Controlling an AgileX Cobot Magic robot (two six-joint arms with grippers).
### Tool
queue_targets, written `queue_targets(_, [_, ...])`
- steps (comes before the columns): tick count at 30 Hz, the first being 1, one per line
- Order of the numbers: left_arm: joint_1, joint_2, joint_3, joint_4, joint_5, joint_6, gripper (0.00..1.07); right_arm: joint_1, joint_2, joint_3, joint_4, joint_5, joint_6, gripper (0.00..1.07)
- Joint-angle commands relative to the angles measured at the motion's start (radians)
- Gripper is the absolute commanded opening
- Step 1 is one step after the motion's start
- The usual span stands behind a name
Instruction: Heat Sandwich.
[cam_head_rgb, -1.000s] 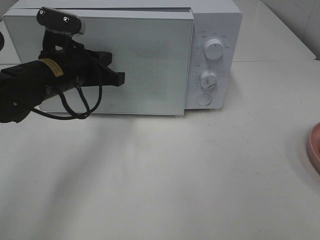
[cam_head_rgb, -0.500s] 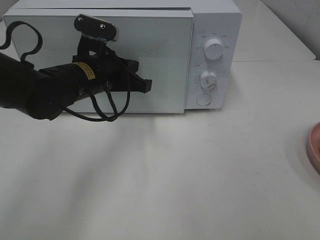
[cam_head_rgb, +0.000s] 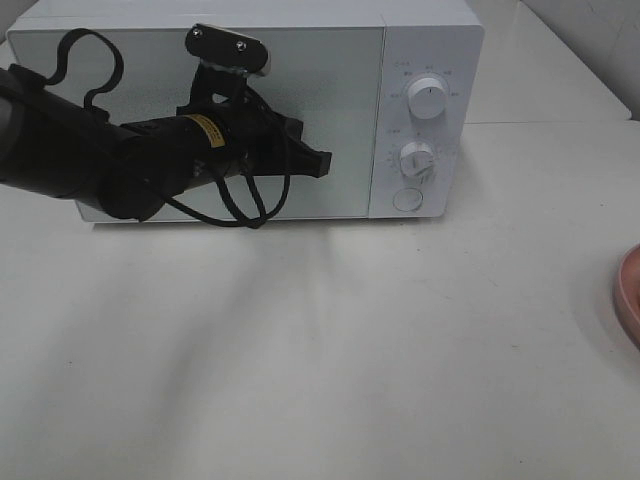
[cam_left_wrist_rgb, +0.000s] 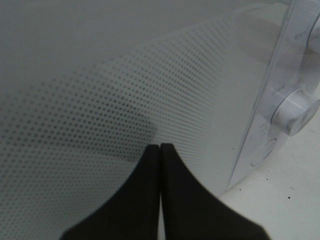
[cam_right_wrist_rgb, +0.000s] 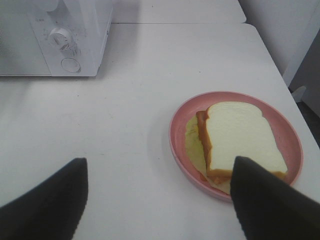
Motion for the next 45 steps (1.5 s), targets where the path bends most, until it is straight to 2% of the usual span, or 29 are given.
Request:
queue_targets(1, [0.037, -0.002, -0.037, -0.094, -0.087, -0.005, 0.0, -0.007, -0.025, 0.002, 0.002, -0.004, -0.012, 0.76])
queue_targets(7, [0.023, -0.012, -0.033, -0.092, -0.041, -0.005, 0.0, -0.007, -0.025, 0.002, 0.002, -0.004, -0.012, 0.76])
queue_targets(12, [-0.003, -0.052, 0.03, -0.092, -0.032, 0.002, 0.0, -0.007, -0.025, 0.002, 0.002, -0.004, -0.012, 0.76])
queue_targets(19, [-0.003, -0.146, 0.193, -0.091, -0.04, -0.003, 0.0, -0.007, -0.025, 0.002, 0.002, -0.004, -0.012, 0.76])
queue_targets(21, [-0.003, -0.164, 0.215, -0.091, -0.034, -0.008, 0.0, -0.007, -0.025, 0.002, 0.002, -0.004, -0.012, 0.76])
queue_targets(24, [-0.003, -0.241, 0.3, -0.091, 0.002, -0.029, 0.0, -0.007, -0.025, 0.002, 0.002, -0.004, -0.012, 0.76])
queue_targets(29, [-0.003, -0.322, 0.377, -0.085, 0.084, -0.029, 0.03, -0.007, -0.025, 0.002, 0.002, -0.004, -0.012, 0.76])
queue_targets(31, [-0.003, -0.357, 0.411, -0.075, 0.127, -0.029, 0.23, -0.007, -0.025, 0.002, 0.002, -0.004, -0.012, 0.76])
queue_targets(32, [-0.003, -0.385, 0.436, -0.075, 0.17, -0.029, 0.54, -0.007, -0.025, 0.002, 0.002, -0.004, -0.012, 0.76])
queue_targets(33, [-0.003, -0.397, 0.446, -0.083, 0.182, -0.034, 0.74, -0.007, -0.025, 0.002, 0.002, -0.004, -0.012, 0.76])
queue_targets(34, [-0.003, -0.397, 0.446, -0.083, 0.182, -0.034, 0.74, -0.007, -0.025, 0.002, 0.002, -0.004, -0.012, 0.76])
queue_targets(36, [-0.003, -0.422, 0.458, -0.1, 0.231, -0.029, 1.0, -0.007, -0.025, 0.002, 0.002, -0.004, -0.012, 0.76])
queue_targets(39, [-0.003, -0.443, 0.458, -0.099, 0.304, -0.029, 0.98, -0.007, -0.025, 0.002, 0.002, -0.004, -0.012, 0.76])
queue_targets(41, [-0.003, -0.486, 0.458, -0.094, 0.469, -0.029, 0.98, -0.007, -0.025, 0.002, 0.002, -0.004, -0.012, 0.76])
queue_targets(42, [-0.003, -0.486, 0.458, -0.094, 0.469, -0.029, 0.98, -0.007, -0.025, 0.002, 0.002, -0.004, -0.012, 0.76])
queue_targets(45, [0.004, -0.538, 0.454, -0.089, 0.625, -0.029, 0.98, -0.007, -0.025, 0.002, 0.002, -0.004, -0.012, 0.76])
